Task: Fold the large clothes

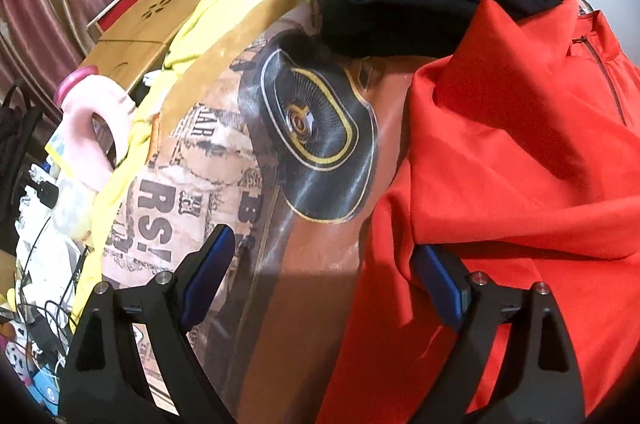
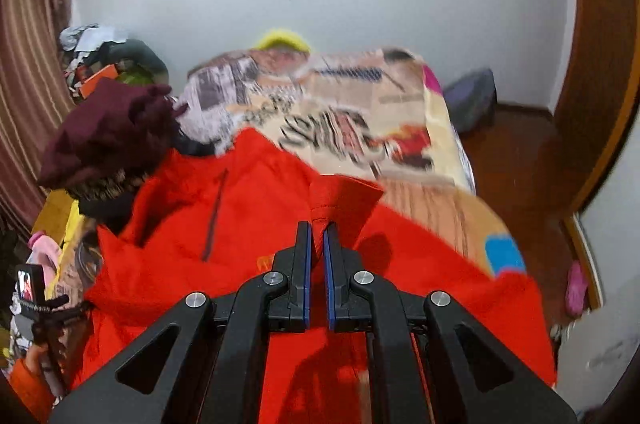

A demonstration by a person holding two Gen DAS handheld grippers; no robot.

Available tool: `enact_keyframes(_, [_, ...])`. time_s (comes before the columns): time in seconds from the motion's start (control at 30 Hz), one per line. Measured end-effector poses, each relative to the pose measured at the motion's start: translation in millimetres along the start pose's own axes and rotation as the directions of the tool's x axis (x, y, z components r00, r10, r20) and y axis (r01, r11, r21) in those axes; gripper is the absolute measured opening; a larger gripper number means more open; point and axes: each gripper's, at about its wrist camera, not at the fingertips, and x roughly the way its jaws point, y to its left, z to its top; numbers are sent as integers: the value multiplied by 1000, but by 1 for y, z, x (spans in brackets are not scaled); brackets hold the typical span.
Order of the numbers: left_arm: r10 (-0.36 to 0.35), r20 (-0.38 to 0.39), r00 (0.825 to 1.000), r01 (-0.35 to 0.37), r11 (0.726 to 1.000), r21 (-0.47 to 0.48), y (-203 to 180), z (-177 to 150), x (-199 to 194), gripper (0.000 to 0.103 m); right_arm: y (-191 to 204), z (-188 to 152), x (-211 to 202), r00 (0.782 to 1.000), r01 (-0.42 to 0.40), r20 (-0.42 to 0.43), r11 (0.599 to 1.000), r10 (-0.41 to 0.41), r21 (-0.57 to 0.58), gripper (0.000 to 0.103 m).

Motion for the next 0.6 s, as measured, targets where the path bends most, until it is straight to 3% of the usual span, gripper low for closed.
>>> enact_keyframes(0.27, [-4,-46,999,6,1000,26,-5,-4,6,89,-39,-50,-3,993,-22,-113,991,38,134,5])
enact_keyframes(0.47, [8,-74,997,1,992,124,-15,-12,-2,89,-41,-73,-10,986,-13,-161,991,35,134,6])
enact_keyframes(0.6, [-29,-53,998,37,984,175,-21,-14,-26,89,-41,-80,-17,984,-12,-175,993,34,121,11])
